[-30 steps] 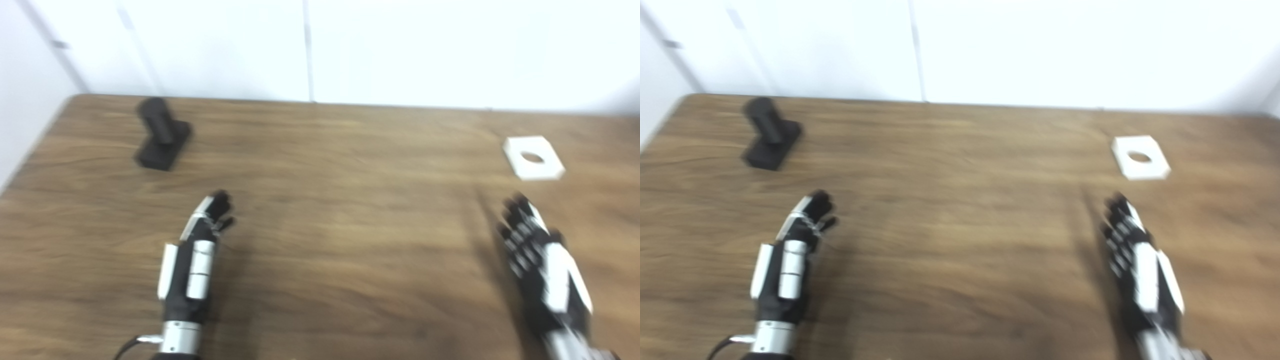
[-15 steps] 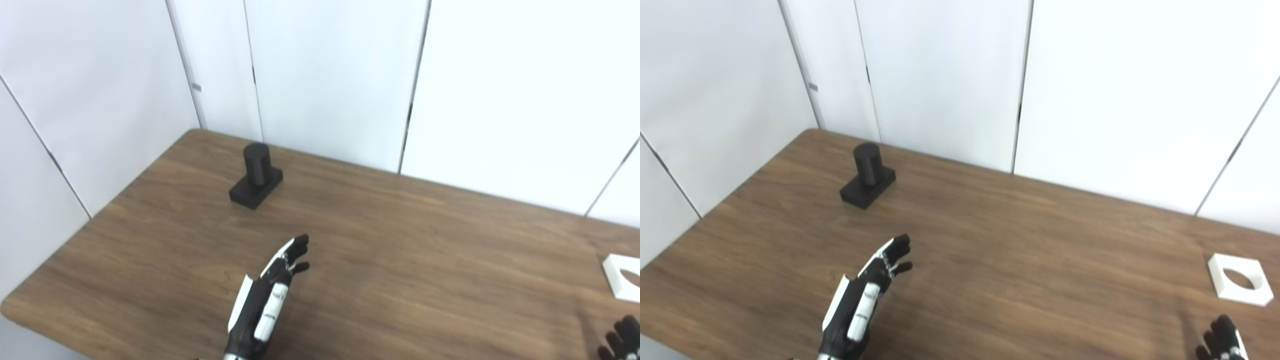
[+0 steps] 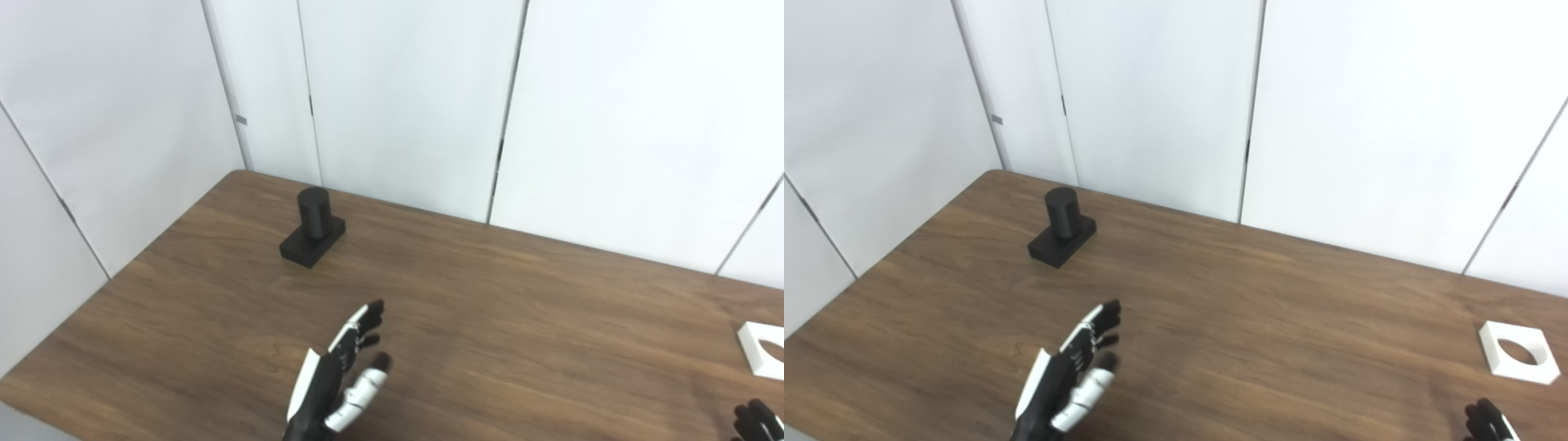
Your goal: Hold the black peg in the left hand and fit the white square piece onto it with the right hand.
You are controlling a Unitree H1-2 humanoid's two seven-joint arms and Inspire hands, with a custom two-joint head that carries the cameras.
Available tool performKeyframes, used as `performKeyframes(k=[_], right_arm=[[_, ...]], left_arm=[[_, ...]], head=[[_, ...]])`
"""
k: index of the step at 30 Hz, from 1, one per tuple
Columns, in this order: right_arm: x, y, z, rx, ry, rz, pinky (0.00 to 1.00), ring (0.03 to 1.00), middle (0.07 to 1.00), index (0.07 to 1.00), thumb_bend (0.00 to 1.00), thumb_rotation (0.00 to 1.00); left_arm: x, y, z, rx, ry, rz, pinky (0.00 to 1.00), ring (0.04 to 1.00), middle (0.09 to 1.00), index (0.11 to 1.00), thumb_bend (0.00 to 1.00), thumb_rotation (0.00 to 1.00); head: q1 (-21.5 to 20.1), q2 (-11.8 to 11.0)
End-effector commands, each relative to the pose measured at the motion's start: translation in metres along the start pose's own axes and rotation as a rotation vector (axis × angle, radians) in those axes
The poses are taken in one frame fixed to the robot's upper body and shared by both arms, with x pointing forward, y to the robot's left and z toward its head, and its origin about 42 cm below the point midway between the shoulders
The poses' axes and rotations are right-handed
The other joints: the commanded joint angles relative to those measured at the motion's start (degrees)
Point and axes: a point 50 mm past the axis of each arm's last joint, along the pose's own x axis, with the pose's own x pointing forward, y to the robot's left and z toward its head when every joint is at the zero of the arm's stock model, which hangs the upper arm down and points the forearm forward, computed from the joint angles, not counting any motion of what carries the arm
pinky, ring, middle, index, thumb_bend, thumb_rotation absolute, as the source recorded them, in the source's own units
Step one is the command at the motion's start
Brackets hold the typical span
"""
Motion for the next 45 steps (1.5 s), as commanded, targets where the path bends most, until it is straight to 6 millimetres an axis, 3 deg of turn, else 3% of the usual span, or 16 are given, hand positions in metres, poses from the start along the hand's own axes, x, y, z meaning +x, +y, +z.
performKeyframes(k=[1, 5, 10, 18, 30, 45], right_arm=[[-0.002, 0.001, 0.005, 0.004, -0.027, -0.007, 0.99, 0.956, 0.907, 0.891, 0.73, 0.91], [0.0, 0.003, 0.005, 0.003, -0.047, 0.051, 1.0, 0.996, 0.962, 0.937, 0.79, 0.97], [0.0, 0.001, 0.003, 0.017, -0.042, 0.059, 1.0, 1.0, 0.971, 0.938, 0.83, 0.95], [-0.004, 0.002, 0.002, 0.021, -0.039, 0.051, 1.0, 1.0, 0.97, 0.936, 0.85, 0.94], [-0.007, 0.004, 0.004, 0.021, -0.037, 0.057, 1.0, 1.0, 0.962, 0.941, 0.85, 0.94], [-0.009, 0.006, 0.004, 0.019, -0.034, 0.055, 1.0, 1.0, 0.96, 0.954, 0.86, 0.94]], left_arm=[[0.012, -0.01, 0.028, -0.005, -0.039, 0.102, 0.87, 0.92, 0.933, 0.928, 0.6, 0.48], [0.033, 0.022, 0.038, 0.181, -0.01, 0.164, 0.92, 0.933, 0.934, 0.908, 0.75, 0.45], [0.057, 0.055, 0.044, 0.372, 0.068, 0.186, 0.94, 0.977, 0.976, 0.928, 0.86, 0.59], [0.099, 0.094, 0.048, 0.724, 0.164, 0.225, 1.0, 1.0, 1.0, 0.912, 0.94, 0.74], [0.153, 0.127, 0.028, 0.886, 0.286, 0.316, 1.0, 1.0, 1.0, 0.91, 0.93, 0.73], [0.199, 0.141, 0.007, 0.972, 0.391, 0.345, 1.0, 1.0, 1.0, 0.913, 0.9, 0.72]], head=[[-0.06, 0.02], [-0.41, -0.04], [-0.46, 0.04], [-0.87, 0.24], [-1.32, 0.5], [-1.9, 0.67]])
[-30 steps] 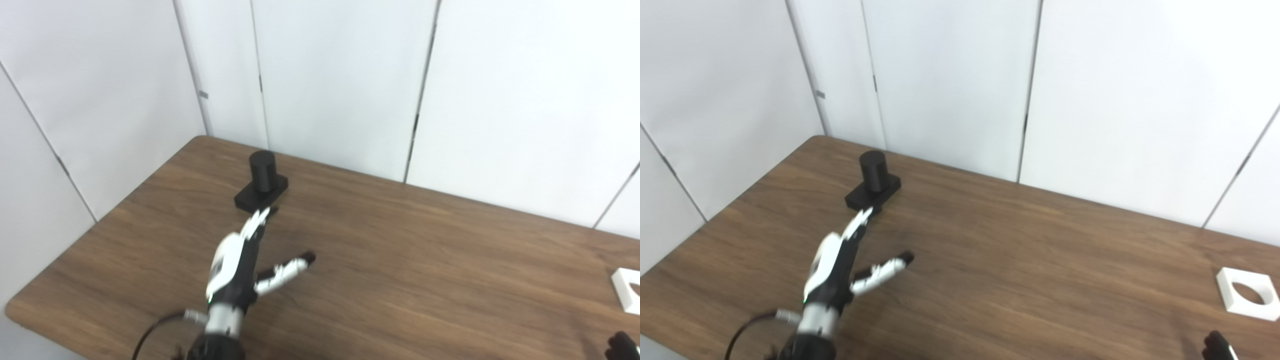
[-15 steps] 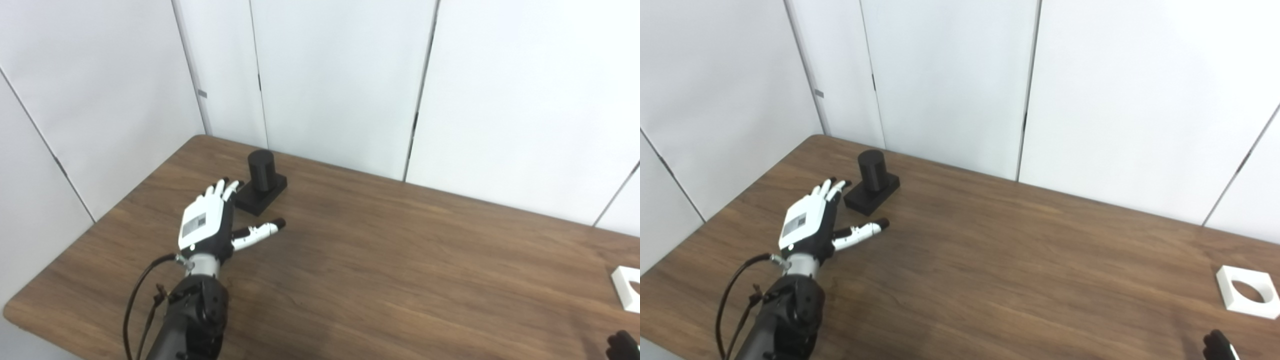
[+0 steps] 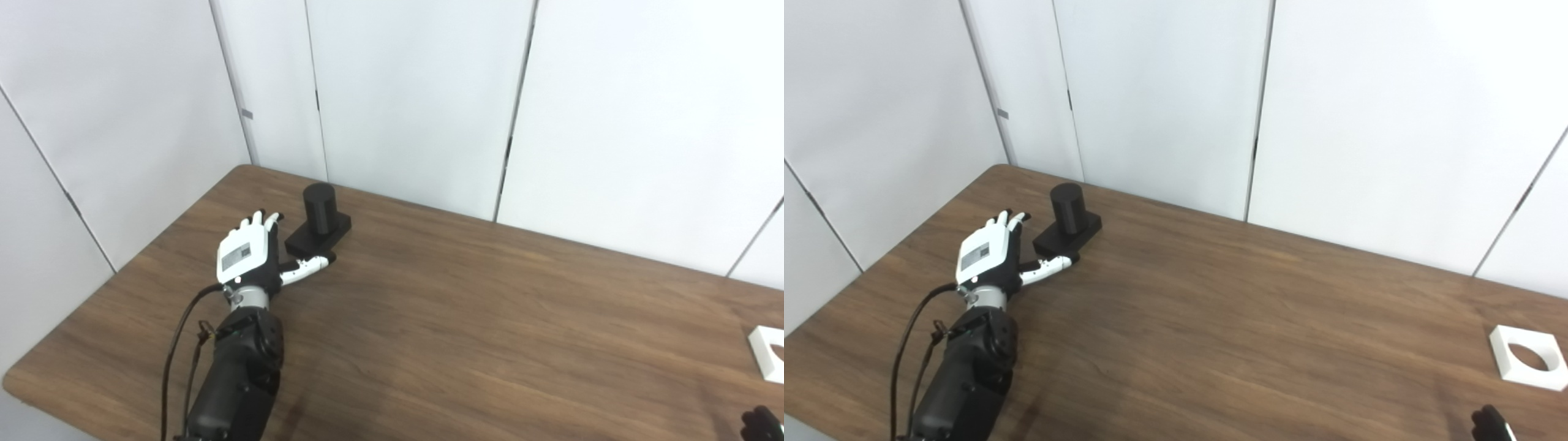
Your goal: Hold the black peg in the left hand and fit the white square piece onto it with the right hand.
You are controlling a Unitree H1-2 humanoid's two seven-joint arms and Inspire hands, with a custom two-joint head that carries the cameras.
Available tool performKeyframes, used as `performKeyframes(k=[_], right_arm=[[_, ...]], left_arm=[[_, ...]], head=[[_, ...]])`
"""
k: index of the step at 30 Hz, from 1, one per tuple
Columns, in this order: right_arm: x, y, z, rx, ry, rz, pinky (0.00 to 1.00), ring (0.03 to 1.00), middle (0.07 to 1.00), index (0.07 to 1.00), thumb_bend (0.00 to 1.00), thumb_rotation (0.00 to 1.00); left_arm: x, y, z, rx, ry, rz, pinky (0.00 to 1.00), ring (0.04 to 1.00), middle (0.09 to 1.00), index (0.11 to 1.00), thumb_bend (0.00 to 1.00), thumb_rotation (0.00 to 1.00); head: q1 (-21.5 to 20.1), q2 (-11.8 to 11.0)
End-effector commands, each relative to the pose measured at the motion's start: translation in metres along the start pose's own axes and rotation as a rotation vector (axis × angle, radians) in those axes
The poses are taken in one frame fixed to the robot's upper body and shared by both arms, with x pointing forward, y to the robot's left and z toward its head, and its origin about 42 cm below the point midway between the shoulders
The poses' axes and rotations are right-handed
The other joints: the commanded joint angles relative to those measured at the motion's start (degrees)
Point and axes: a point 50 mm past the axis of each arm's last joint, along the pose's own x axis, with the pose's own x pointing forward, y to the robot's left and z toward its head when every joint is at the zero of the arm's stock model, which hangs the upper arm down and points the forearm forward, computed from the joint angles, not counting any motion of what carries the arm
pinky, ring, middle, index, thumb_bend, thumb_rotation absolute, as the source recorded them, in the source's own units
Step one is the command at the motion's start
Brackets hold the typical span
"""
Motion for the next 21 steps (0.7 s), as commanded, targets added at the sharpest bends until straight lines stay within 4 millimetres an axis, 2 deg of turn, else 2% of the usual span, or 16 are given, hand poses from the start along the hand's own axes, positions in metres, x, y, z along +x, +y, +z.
performKeyframes(k=[1, 14, 21], right_arm=[[-0.002, 0.005, 0.003, 0.008, -0.031, 0.003, 1.0, 1.0, 0.958, 0.955, 0.85, 0.94], [-0.004, 0.007, 0.003, 0.014, -0.043, 0.002, 1.0, 1.0, 0.964, 0.959, 0.82, 0.93], [-0.005, 0.009, 0.003, 0.022, -0.045, 0.001, 1.0, 1.0, 0.964, 0.956, 0.79, 0.93]], left_arm=[[0.021, 0.025, 0.013, 0.023, -0.021, 0.099, 1.0, 1.0, 1.0, 0.915, 0.91, 0.73], [0.056, 0.007, 0.028, 0.071, 0.011, 0.055, 0.97, 0.977, 0.955, 0.87, 0.92, 0.73], [0.066, -0.001, 0.034, 0.076, 0.009, 0.051, 0.95, 0.948, 0.925, 0.84, 0.91, 0.69]], head=[[0.03, 0.06], [-0.81, 0.36], [-1.21, 0.56]])
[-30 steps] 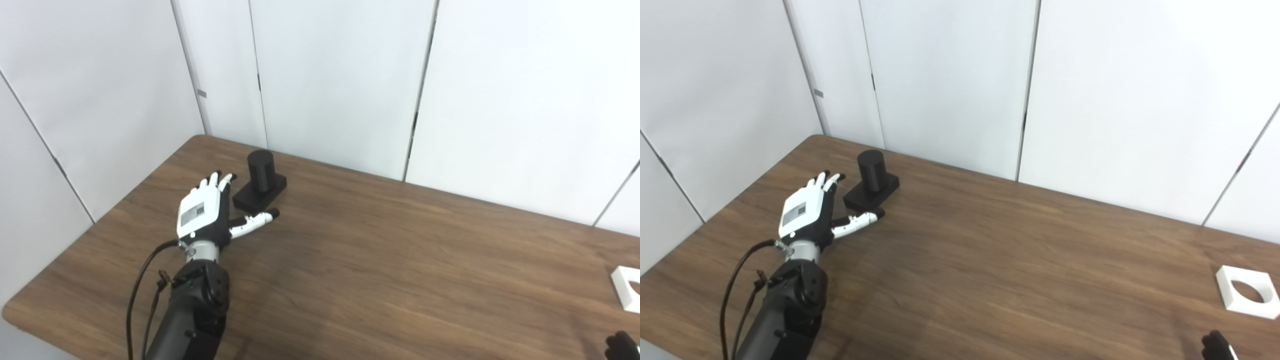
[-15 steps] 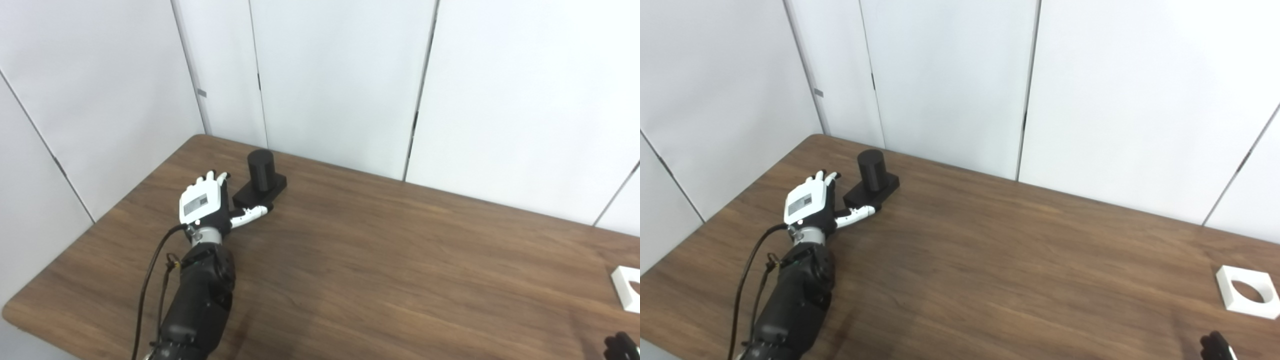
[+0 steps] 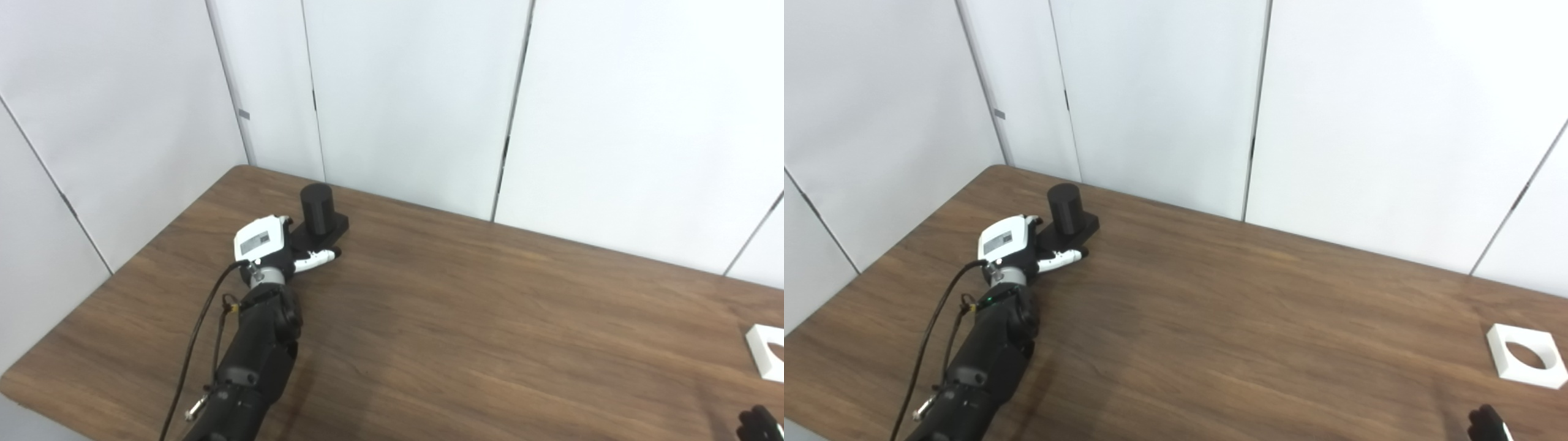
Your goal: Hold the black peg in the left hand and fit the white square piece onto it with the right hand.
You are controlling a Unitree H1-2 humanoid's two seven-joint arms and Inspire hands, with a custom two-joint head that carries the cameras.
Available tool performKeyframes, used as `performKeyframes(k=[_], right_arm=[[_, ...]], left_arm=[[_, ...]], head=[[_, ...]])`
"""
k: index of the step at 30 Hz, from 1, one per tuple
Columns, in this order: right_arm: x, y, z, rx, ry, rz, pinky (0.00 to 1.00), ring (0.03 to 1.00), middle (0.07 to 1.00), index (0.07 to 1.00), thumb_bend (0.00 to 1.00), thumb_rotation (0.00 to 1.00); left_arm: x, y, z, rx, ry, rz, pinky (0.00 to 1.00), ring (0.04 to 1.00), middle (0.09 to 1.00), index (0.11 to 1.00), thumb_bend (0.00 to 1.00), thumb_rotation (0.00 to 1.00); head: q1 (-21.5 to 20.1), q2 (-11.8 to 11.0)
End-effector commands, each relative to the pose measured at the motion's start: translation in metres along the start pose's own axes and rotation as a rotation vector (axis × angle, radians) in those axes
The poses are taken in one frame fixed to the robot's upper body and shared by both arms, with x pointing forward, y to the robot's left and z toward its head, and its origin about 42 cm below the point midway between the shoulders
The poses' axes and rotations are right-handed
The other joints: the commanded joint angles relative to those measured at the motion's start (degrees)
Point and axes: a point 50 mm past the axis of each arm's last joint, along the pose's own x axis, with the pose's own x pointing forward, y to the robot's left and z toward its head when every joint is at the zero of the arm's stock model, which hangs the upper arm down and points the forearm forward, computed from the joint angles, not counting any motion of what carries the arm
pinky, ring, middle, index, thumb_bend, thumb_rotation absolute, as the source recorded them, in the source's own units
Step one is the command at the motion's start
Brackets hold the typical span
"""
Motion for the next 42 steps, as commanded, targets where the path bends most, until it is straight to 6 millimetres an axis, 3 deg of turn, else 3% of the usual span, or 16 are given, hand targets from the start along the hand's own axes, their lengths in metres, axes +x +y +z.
performKeyframes(k=[1, 6, 8, 9, 10, 11, 12, 13, 16, 28, 33, 42], right_arm=[[-0.002, 0.006, 0.004, 0.015, -0.042, 0.006, 1.0, 1.0, 0.963, 0.958, 0.79, 0.94], [-0.003, 0.006, 0.004, 0.02, -0.045, 0.009, 1.0, 1.0, 0.961, 0.958, 0.78, 0.93], [-0.003, 0.006, 0.003, 0.022, -0.046, 0.012, 1.0, 1.0, 0.965, 0.964, 0.76, 0.94], [-0.003, 0.005, 0.003, 0.022, -0.045, 0.011, 1.0, 1.0, 0.965, 0.958, 0.76, 0.94], [-0.003, 0.005, 0.003, 0.022, -0.044, 0.011, 1.0, 1.0, 0.964, 0.956, 0.76, 0.94], [-0.003, 0.005, 0.003, 0.024, -0.044, 0.011, 1.0, 1.0, 0.96, 0.95, 0.75, 0.94], [-0.003, 0.005, 0.004, 0.025, -0.044, 0.011, 1.0, 1.0, 0.96, 0.95, 0.75, 0.94], [-0.003, 0.005, 0.004, 0.026, -0.045, 0.011, 1.0, 1.0, 0.959, 0.949, 0.74, 0.94], [-0.003, 0.005, 0.003, 0.036, -0.048, 0.014, 1.0, 0.997, 0.962, 0.955, 0.74, 0.93], [0.0, 0.008, 0.005, 0.038, -0.051, 0.007, 1.0, 0.991, 0.965, 0.955, 0.73, 0.93], [-0.001, 0.013, 0.007, 0.047, -0.045, 0.004, 1.0, 1.0, 0.97, 0.967, 0.69, 0.95], [-0.001, 0.018, 0.008, 0.046, -0.059, 0.013, 1.0, 1.0, 0.96, 0.958, 0.57, 0.98]], left_arm=[[0.017, 0.028, 0.015, 0.0, -0.032, 0.108, 0.94, 0.944, 0.921, 0.835, 0.91, 0.68], [0.023, 0.022, 0.015, 0.028, -0.025, 0.125, 0.9, 0.916, 0.888, 0.783, 0.89, 0.65], [0.023, 0.02, 0.014, 0.014, -0.028, 0.152, 0.87, 0.885, 0.845, 0.724, 0.86, 0.55], [0.023, 0.02, 0.013, -0.005, -0.035, 0.172, 0.83, 0.845, 0.796, 0.633, 0.83, 0.42], [0.023, 0.019, 0.013, -0.02, -0.041, 0.185, 0.82, 0.831, 0.78, 0.601, 0.83, 0.38], [0.022, 0.019, 0.012, -0.047, -0.049, 0.204, 0.8, 0.813, 0.751, 0.538, 0.68, 0.22], [0.021, 0.019, 0.01, -0.078, -0.057, 0.215, 0.8, 0.813, 0.751, 0.538, 0.68, 0.22], [0.021, 0.018, 0.009, -0.099, -0.063, 0.223, 0.8, 0.804, 0.723, 0.504, 0.59, 0.13], [0.019, 0.018, 0.006, -0.142, -0.076, 0.237, 0.77, 0.786, 0.697, 0.482, 0.53, 0.06], [0.017, 0.019, 0.0, -0.174, -0.081, 0.241, 0.63, 0.728, 0.667, 0.48, 0.52, 0.04], [0.004, 0.025, 0.0, -0.198, -0.124, 0.191, 0.58, 0.713, 0.665, 0.481, 0.52, 0.05], [-0.068, 0.036, 0.02, -0.265, -0.351, 0.125, 0.63, 0.735, 0.656, 0.483, 0.51, 0.06]], head=[[-0.01, 0.04], [-0.3, 0.14], [-0.3, 0.14], [-0.3, 0.14], [-0.3, 0.14], [-0.39, 0.3], [-0.43, 0.3], [-0.43, 0.3], [-0.49, 0.36], [-1.79, 0.69], [-4.54, 1.44], [-8.2, 3.1]])
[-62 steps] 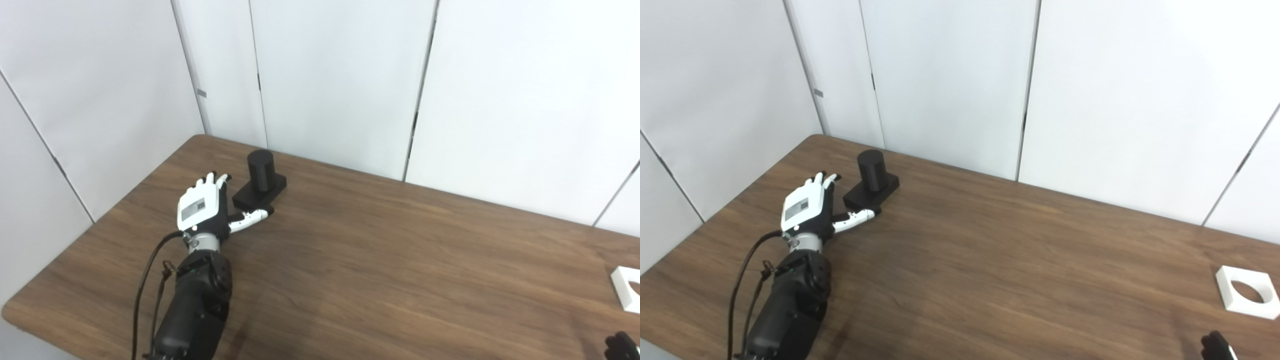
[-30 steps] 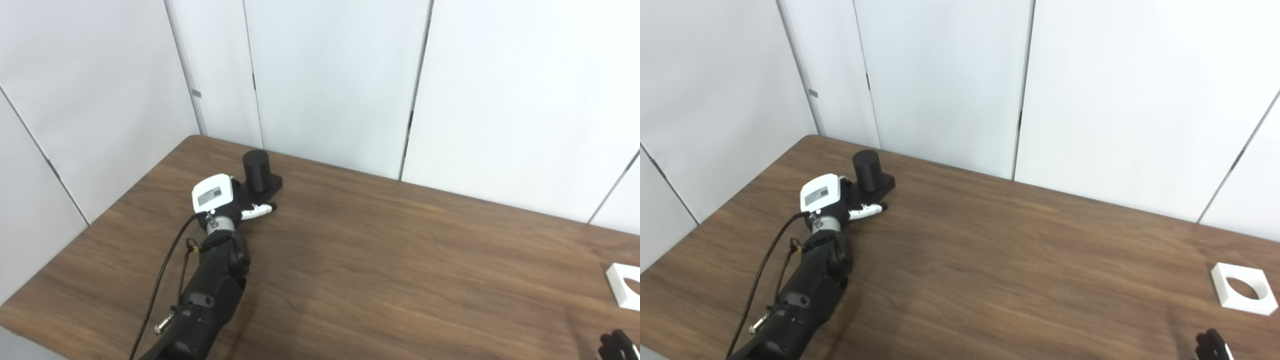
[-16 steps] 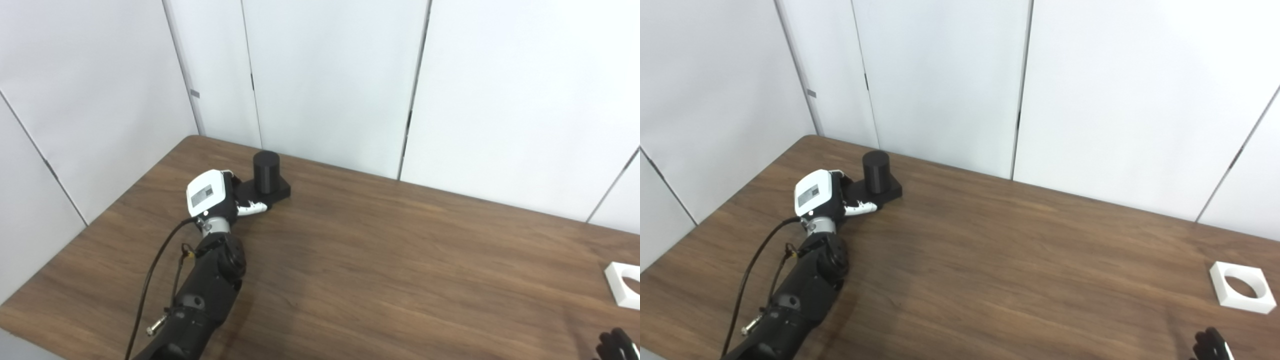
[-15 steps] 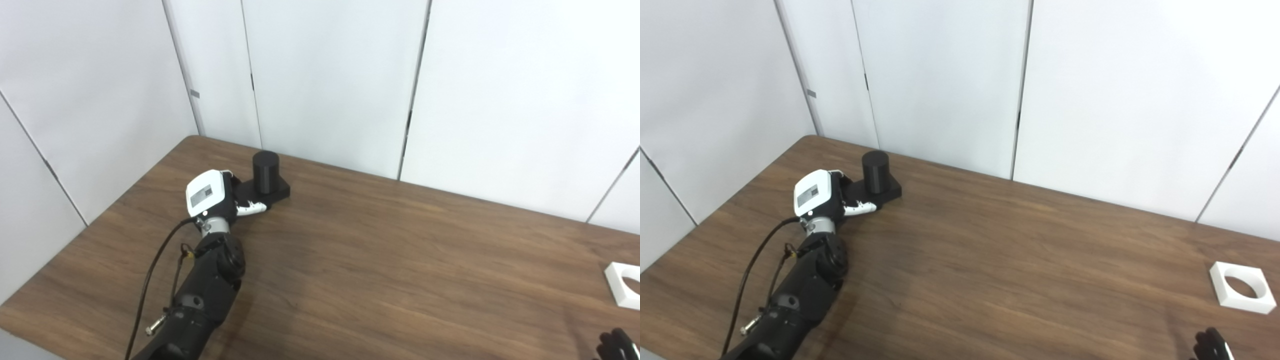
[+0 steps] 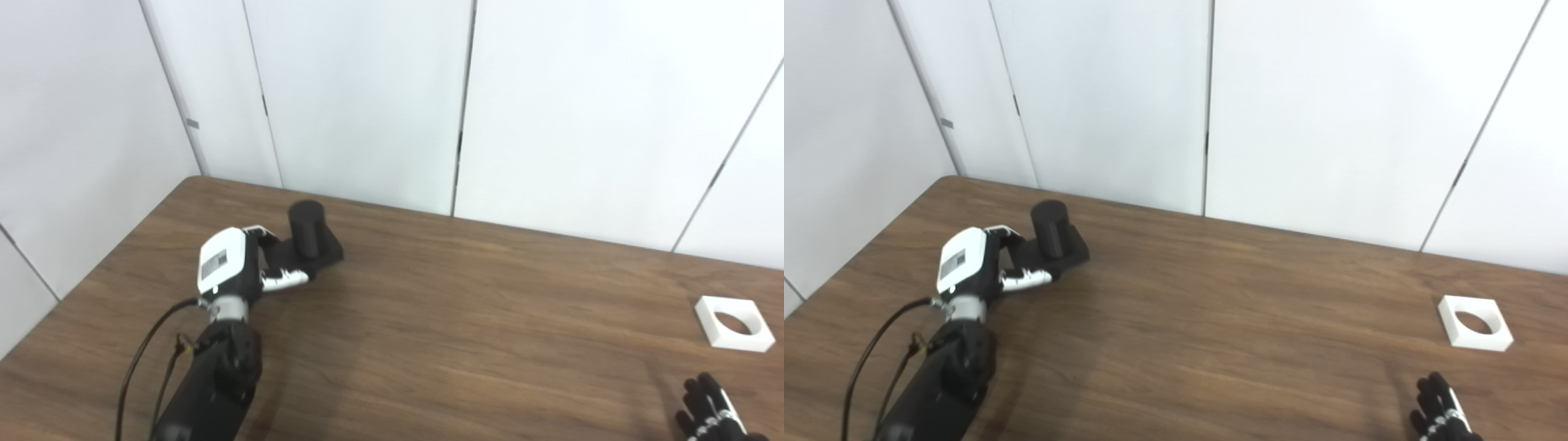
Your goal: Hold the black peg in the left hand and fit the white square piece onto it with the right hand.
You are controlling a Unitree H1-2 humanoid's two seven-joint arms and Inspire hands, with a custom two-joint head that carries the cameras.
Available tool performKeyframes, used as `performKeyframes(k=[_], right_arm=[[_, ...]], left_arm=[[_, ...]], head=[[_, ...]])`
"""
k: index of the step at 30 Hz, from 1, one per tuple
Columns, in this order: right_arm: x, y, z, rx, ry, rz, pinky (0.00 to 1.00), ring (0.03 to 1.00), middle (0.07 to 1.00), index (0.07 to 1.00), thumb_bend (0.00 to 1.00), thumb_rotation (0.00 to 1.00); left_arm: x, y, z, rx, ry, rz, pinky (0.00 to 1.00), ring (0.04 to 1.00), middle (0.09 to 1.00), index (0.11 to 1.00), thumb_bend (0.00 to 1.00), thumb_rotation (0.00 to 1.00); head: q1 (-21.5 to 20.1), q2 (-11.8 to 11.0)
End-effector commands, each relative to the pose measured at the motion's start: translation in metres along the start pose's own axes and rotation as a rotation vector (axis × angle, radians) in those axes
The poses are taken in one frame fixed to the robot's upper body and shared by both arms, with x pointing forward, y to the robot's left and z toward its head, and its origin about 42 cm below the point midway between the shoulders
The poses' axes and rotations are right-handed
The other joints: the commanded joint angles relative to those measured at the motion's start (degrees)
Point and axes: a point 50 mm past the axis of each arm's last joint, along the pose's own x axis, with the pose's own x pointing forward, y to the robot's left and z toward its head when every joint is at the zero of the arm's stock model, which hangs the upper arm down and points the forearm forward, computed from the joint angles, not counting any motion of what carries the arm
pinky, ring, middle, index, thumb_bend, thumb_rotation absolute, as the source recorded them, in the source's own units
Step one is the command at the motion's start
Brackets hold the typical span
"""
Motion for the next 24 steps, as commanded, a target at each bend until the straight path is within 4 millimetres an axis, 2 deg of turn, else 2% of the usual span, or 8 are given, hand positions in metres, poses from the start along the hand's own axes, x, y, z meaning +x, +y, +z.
performKeyframes(k=[1, 5, 10, 16, 24], right_arm=[[0.0, 0.01, 0.009, 0.017, -0.056, 0.005, 1.0, 1.0, 0.961, 0.959, 0.56, 0.98], [-0.001, 0.014, 0.011, 0.019, -0.064, 0.004, 1.0, 1.0, 0.962, 0.966, 0.52, 0.99], [-0.001, 0.02, 0.015, 0.004, -0.067, 0.01, 1.0, 1.0, 0.97, 0.971, 0.48, 1.0], [-0.003, 0.028, 0.017, -0.007, -0.064, -0.004, 1.0, 0.985, 0.951, 0.964, 0.46, 1.0], [-0.004, 0.037, 0.02, 0.011, -0.063, -0.007, 1.0, 0.975, 0.937, 0.954, 0.44, 0.99]], left_arm=[[0.001, 0.017, 0.023, -0.023, -0.077, 0.043, 0.63, 0.731, 0.659, 0.484, 0.51, 0.06], [-0.03, 0.014, 0.042, -0.043, -0.147, -0.004, 0.62, 0.721, 0.67, 0.485, 0.51, 0.06], [-0.07, 0.01, 0.056, -0.103, -0.189, -0.079, 0.63, 0.725, 0.678, 0.485, 0.51, 0.06], [-0.112, -0.003, 0.058, -0.075, -0.256, -0.151, 0.62, 0.728, 0.686, 0.485, 0.51, 0.05], [-0.157, -0.024, 0.063, -0.066, -0.342, -0.202, 0.67, 0.747, 0.705, 0.486, 0.51, 0.05]], head=[[-0.41, 0.33], [-2.13, 1.41], [-4.59, 2.52], [-6.88, 3.28], [-10.67, 4.97]])
